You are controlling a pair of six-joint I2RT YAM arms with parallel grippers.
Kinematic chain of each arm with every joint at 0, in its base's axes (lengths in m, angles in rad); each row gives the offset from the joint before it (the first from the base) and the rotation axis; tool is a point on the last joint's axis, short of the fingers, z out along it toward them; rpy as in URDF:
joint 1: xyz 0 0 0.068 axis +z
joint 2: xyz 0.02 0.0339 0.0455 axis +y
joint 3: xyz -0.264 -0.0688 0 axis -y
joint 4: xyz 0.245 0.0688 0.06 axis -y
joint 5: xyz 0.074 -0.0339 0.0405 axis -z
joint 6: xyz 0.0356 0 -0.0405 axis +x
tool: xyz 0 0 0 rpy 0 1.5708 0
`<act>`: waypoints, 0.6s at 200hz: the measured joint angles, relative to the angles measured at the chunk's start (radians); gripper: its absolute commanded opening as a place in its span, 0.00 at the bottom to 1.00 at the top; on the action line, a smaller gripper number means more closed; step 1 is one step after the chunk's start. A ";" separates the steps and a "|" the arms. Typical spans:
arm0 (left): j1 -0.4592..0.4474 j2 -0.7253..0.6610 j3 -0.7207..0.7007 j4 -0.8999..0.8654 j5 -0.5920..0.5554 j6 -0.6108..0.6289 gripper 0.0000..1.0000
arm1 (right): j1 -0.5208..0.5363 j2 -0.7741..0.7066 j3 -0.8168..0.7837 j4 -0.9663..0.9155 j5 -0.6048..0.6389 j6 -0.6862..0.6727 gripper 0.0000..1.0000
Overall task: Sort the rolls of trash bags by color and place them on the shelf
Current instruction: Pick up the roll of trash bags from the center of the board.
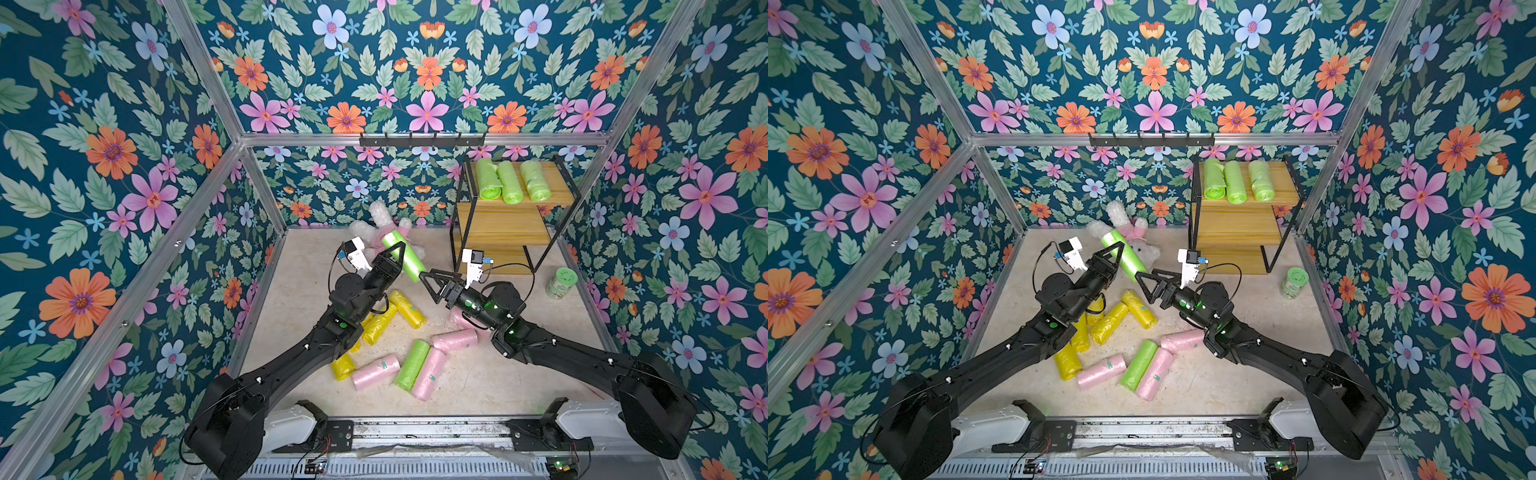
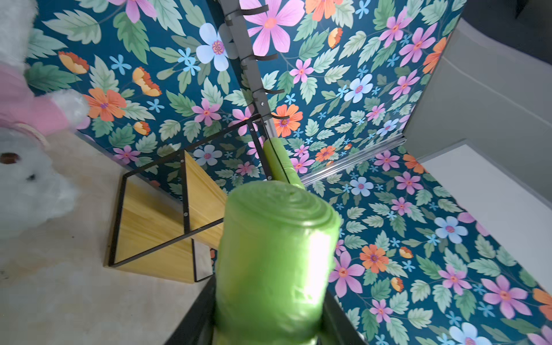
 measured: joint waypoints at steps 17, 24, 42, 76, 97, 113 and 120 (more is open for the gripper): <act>-0.010 0.013 -0.003 0.040 0.000 -0.022 0.37 | 0.001 0.027 0.015 0.032 -0.005 0.024 0.92; -0.011 0.018 -0.003 0.055 0.000 -0.039 0.37 | 0.001 0.038 0.020 0.046 -0.016 0.040 0.90; -0.018 0.030 -0.008 0.092 0.000 -0.056 0.37 | 0.002 0.058 0.032 0.074 -0.020 0.054 0.85; -0.025 0.047 -0.021 0.154 -0.003 -0.092 0.37 | 0.002 0.085 0.052 0.121 -0.030 0.091 0.69; -0.029 0.051 -0.027 0.186 -0.004 -0.112 0.37 | 0.002 0.100 0.064 0.132 -0.029 0.096 0.61; -0.031 0.054 -0.031 0.207 -0.004 -0.116 0.38 | 0.000 0.109 0.073 0.134 -0.029 0.104 0.55; -0.031 0.054 -0.032 0.214 -0.004 -0.116 0.38 | 0.000 0.113 0.078 0.135 -0.029 0.111 0.52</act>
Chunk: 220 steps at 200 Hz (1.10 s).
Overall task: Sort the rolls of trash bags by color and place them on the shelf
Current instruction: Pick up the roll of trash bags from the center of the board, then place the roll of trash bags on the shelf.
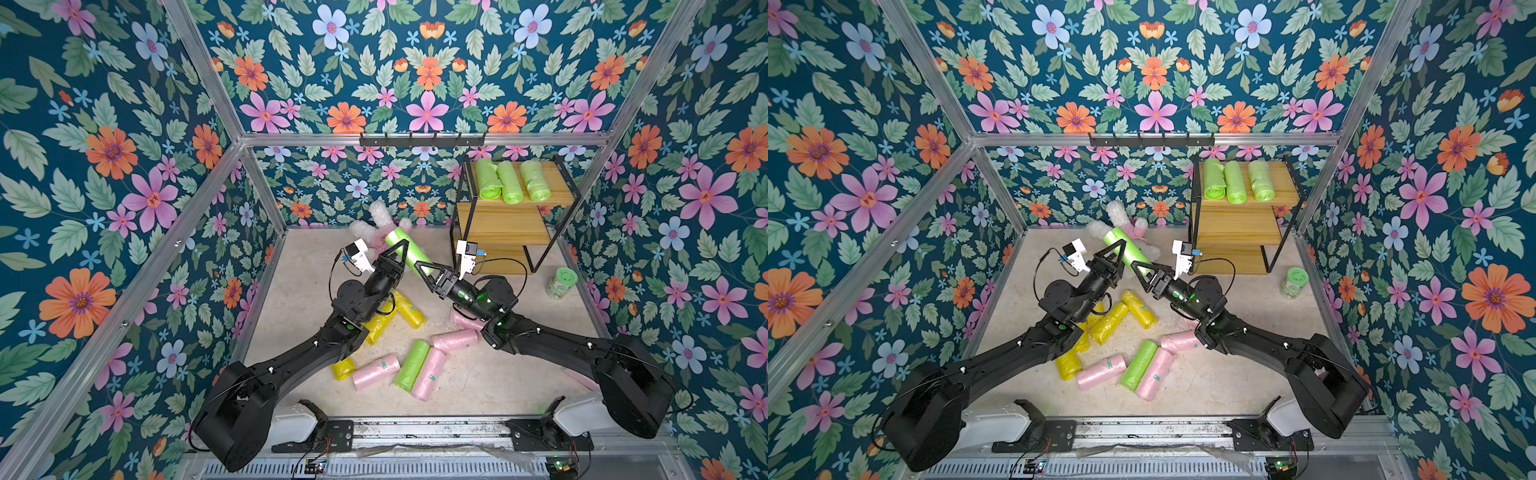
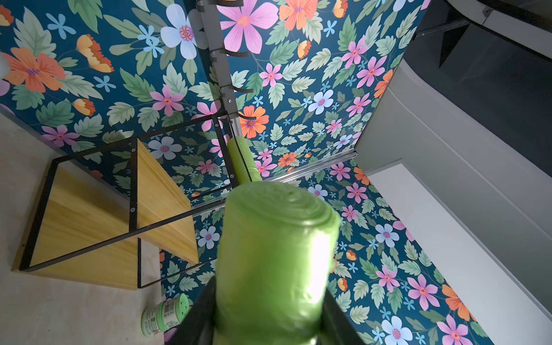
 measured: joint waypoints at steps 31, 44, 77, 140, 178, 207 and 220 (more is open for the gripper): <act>0.000 0.000 -0.003 0.010 -0.002 -0.005 0.41 | 0.000 0.003 0.006 0.001 -0.003 0.002 0.39; 0.000 0.000 -0.005 0.013 -0.002 -0.007 0.47 | 0.000 0.001 0.007 0.000 -0.004 0.002 0.37; -0.002 0.000 -0.004 0.004 0.005 -0.017 0.69 | -0.014 -0.023 0.007 -0.030 -0.012 -0.001 0.35; -0.002 -0.053 0.032 -0.143 0.009 0.076 0.85 | -0.120 -0.143 0.011 -0.174 -0.013 -0.049 0.33; -0.001 -0.061 0.139 -0.318 0.069 0.224 0.84 | -0.264 -0.248 0.087 -0.356 -0.015 -0.129 0.33; -0.001 -0.021 0.266 -0.482 0.128 0.381 0.84 | -0.414 -0.296 0.205 -0.526 -0.006 -0.204 0.32; -0.001 0.000 0.306 -0.546 0.146 0.441 0.84 | -0.473 -0.299 0.261 -0.602 0.013 -0.236 0.32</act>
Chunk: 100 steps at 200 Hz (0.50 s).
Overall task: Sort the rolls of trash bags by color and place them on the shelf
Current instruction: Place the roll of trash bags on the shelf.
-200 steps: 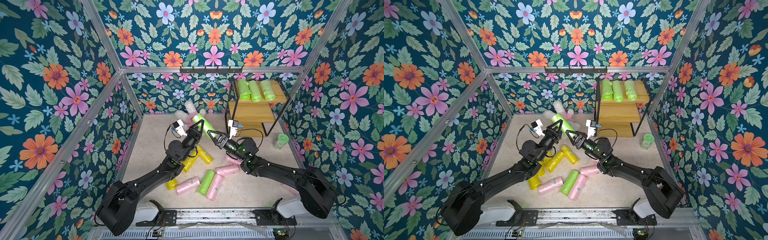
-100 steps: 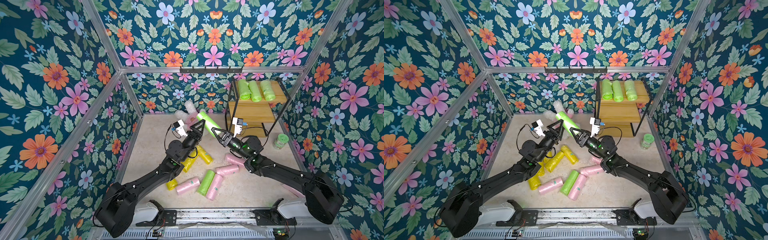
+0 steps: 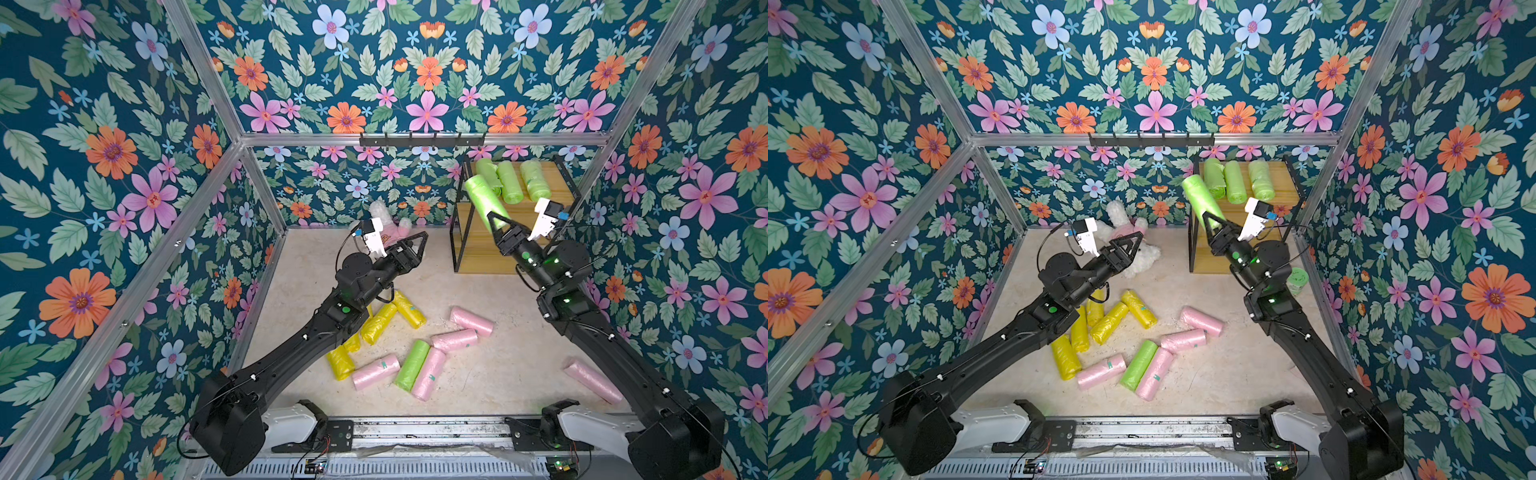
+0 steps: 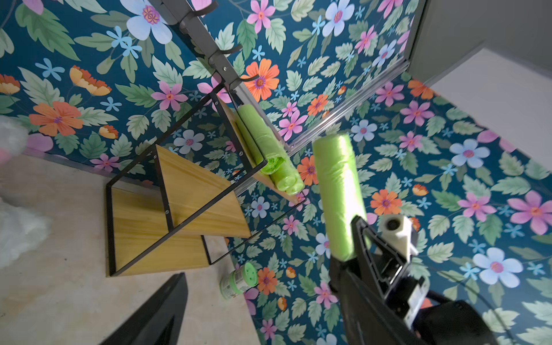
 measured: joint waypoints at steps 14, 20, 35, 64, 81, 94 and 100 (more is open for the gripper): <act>0.000 0.020 0.027 -0.055 0.020 0.050 0.84 | -0.070 0.002 0.049 -0.069 0.003 -0.024 0.32; 0.000 0.028 0.035 -0.075 0.026 0.069 0.84 | -0.105 0.006 0.072 -0.104 0.010 -0.031 0.32; 0.000 0.040 0.047 -0.114 0.042 0.103 0.84 | -0.168 0.020 0.119 -0.171 0.047 -0.053 0.32; 0.000 0.057 0.058 -0.146 0.046 0.138 0.84 | -0.251 0.069 0.230 -0.296 0.102 -0.104 0.32; 0.000 0.069 0.067 -0.163 0.059 0.152 0.84 | -0.303 0.112 0.297 -0.347 0.128 -0.127 0.32; 0.000 0.078 0.071 -0.173 0.068 0.161 0.84 | -0.341 0.146 0.340 -0.383 0.146 -0.141 0.32; 0.000 0.081 0.071 -0.176 0.071 0.161 0.84 | -0.356 0.164 0.364 -0.402 0.157 -0.149 0.32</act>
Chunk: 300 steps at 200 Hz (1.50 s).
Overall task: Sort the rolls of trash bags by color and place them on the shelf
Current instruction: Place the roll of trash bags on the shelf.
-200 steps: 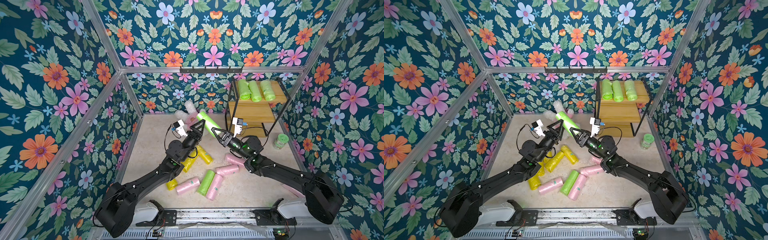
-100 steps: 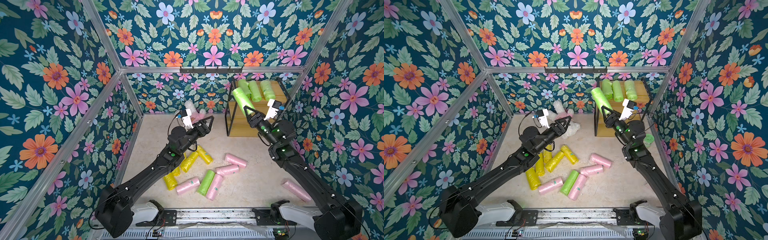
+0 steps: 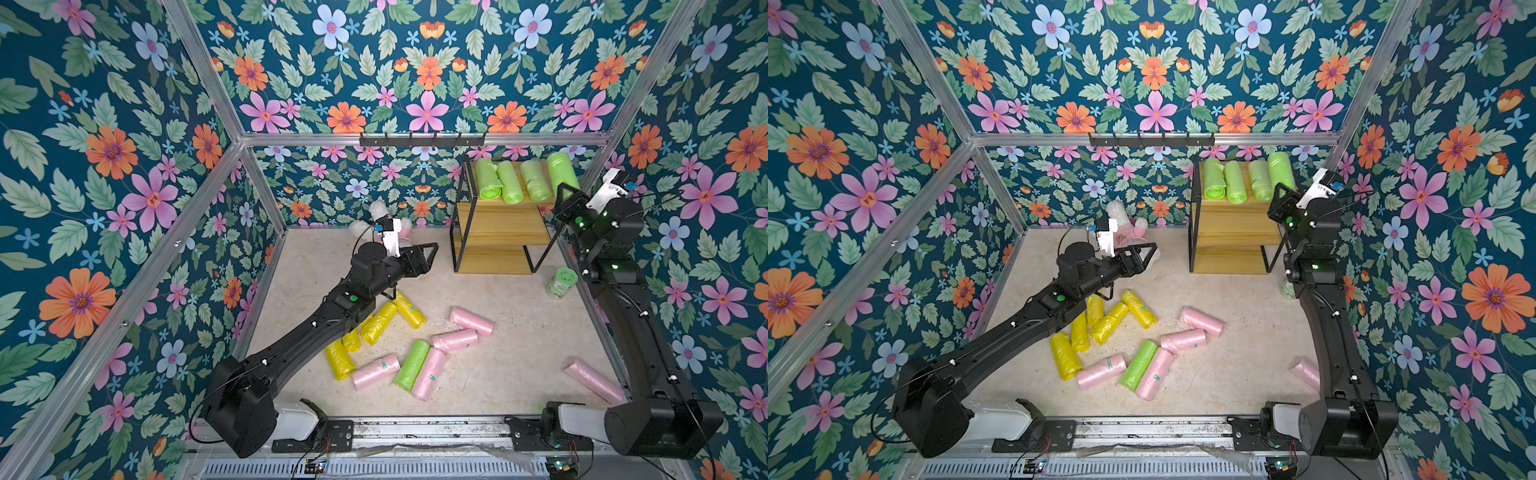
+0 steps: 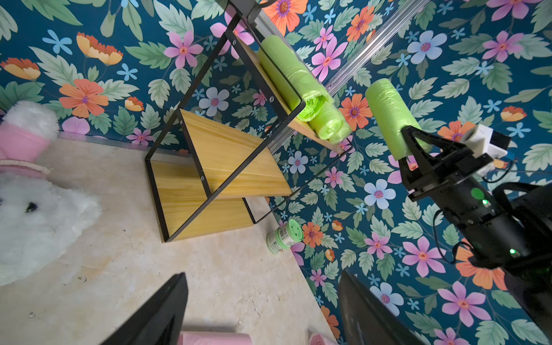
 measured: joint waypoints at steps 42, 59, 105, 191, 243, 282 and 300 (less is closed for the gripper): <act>0.000 0.011 -0.001 -0.005 0.021 0.006 0.84 | -0.032 0.127 0.143 -0.089 0.001 -0.047 0.32; 0.000 0.018 -0.001 -0.005 0.023 0.007 0.84 | -0.033 0.167 0.183 -0.105 -0.003 -0.058 0.32; 0.000 0.024 -0.001 -0.011 0.030 0.007 0.84 | -0.033 0.260 0.271 -0.155 -0.005 -0.081 0.32; 0.000 0.034 -0.002 -0.013 0.048 0.007 0.84 | -0.026 0.332 0.339 -0.233 -0.030 -0.109 0.31; 0.000 0.045 -0.003 -0.012 0.053 0.003 0.84 | -0.002 0.378 0.364 -0.254 -0.050 -0.113 0.31; 0.000 0.048 -0.007 -0.012 0.057 0.003 0.84 | 0.004 0.394 0.375 -0.248 -0.071 -0.112 0.35; 0.000 0.050 -0.008 -0.012 0.060 0.003 0.84 | 0.008 0.398 0.376 -0.245 -0.077 -0.112 0.39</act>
